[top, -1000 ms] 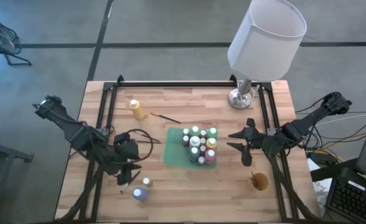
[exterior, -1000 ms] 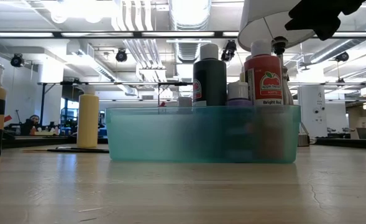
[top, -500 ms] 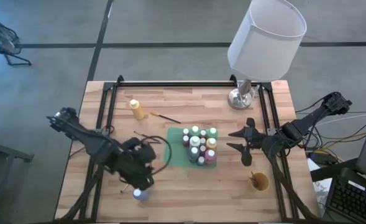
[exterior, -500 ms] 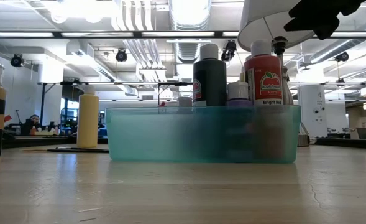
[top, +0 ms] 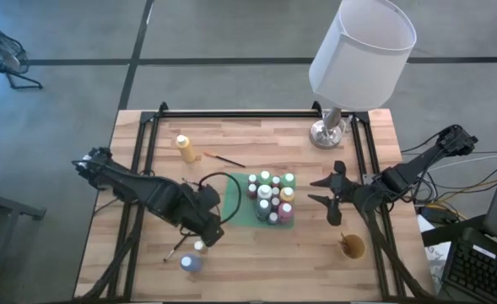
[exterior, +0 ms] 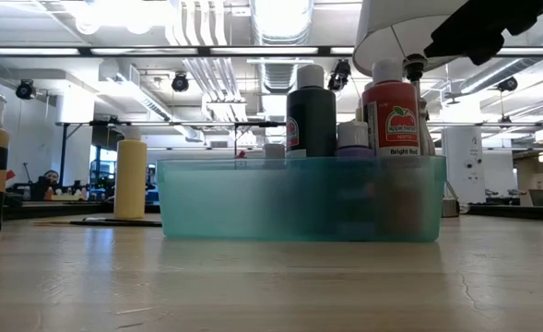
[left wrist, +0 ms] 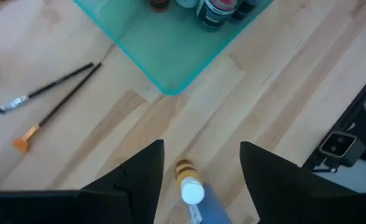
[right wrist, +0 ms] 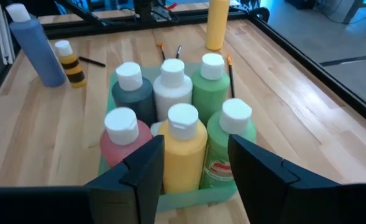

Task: Pick & Place Paint Supplies
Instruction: Put the dark yellow paint bottle into the green bin

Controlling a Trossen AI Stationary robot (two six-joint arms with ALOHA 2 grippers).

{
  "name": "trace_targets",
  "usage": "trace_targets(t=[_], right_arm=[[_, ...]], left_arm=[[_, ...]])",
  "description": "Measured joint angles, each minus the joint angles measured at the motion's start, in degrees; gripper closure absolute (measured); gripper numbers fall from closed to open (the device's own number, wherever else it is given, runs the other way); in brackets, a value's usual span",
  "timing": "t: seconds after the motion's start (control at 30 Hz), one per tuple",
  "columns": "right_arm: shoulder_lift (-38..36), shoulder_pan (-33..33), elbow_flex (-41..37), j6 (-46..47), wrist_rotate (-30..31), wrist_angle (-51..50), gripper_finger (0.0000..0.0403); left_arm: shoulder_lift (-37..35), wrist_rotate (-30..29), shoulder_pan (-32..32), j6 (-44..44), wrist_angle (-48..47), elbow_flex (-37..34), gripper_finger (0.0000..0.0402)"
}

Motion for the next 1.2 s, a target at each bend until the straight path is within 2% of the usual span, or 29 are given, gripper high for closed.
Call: trace_targets(t=[0.23,0.5,0.67,0.9,1.2], right_arm=[[0.0,0.0,-0.9,0.61,-0.04,0.03,0.0249],[0.0,0.0,-0.9,1.0,-0.03,0.12,0.0261],[0.0,0.0,-0.9,1.07,-0.04,0.13,0.0264],[-0.01,0.0,-0.9,1.07,-0.05,0.11,0.0243],[-0.02,0.0,-0.9,1.07,-0.06,0.11,0.0212]], left_arm=[[0.0,2.87,-1.8,-6.3,0.12,-3.97,0.0188],[-0.04,4.7,-2.16,-8.69,0.92,-10.03,0.0188],[-0.04,7.52,-2.21,-9.0,5.57,-13.59,0.0188],[-0.07,13.35,-2.86,-9.68,11.37,-18.73,0.0189],[-0.07,13.18,-3.6,-10.51,13.39,-19.78,0.0188]])
